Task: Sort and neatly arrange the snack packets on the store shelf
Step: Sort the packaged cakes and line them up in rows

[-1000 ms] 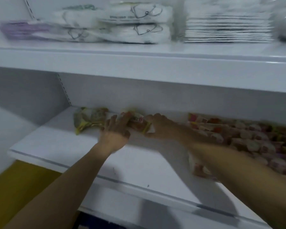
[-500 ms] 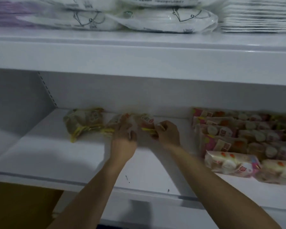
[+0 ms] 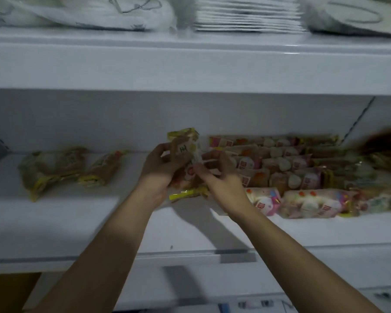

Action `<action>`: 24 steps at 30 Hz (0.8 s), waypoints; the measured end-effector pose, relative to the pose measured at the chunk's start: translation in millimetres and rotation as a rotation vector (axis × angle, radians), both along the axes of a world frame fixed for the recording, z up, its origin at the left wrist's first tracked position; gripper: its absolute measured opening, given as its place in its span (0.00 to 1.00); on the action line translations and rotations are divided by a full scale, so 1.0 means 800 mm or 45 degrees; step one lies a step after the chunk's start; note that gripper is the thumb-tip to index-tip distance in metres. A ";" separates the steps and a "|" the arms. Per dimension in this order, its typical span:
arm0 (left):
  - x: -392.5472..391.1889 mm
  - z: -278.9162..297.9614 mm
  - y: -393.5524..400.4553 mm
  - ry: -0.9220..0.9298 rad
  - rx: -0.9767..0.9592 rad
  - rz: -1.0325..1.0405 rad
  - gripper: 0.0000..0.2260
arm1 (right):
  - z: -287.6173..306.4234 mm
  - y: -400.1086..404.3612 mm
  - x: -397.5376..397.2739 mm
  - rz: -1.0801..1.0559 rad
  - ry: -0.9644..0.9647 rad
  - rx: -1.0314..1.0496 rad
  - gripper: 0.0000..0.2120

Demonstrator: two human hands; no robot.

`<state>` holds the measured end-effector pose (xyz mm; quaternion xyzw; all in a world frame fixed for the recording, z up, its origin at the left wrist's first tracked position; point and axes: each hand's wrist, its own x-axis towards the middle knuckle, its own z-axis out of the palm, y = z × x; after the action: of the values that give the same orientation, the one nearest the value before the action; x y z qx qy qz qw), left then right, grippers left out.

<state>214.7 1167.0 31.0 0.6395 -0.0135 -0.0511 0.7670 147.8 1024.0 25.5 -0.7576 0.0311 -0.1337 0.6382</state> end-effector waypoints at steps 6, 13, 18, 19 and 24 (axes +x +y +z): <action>-0.074 0.045 -0.089 -0.475 0.521 -0.218 0.08 | 0.035 -0.106 -0.035 -0.031 -0.027 0.097 0.21; -0.130 0.046 -0.205 -0.181 0.075 -0.265 0.09 | 0.045 -0.252 -0.088 -0.216 -0.169 0.380 0.16; -0.184 0.021 -0.281 0.072 -0.246 -0.312 0.23 | 0.037 -0.321 -0.119 -0.320 -0.161 0.957 0.19; -0.195 0.018 -0.298 0.121 -0.287 -0.336 0.24 | 0.037 -0.328 -0.126 -0.341 -0.146 1.018 0.18; -0.218 0.009 -0.363 0.027 -0.128 -0.341 0.24 | 0.027 -0.366 -0.146 -0.457 -0.141 0.803 0.15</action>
<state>40.0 876.6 37.9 0.5921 -0.0933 -0.1590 0.7845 31.0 731.6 47.1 -0.4976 0.1687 -0.2681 0.8075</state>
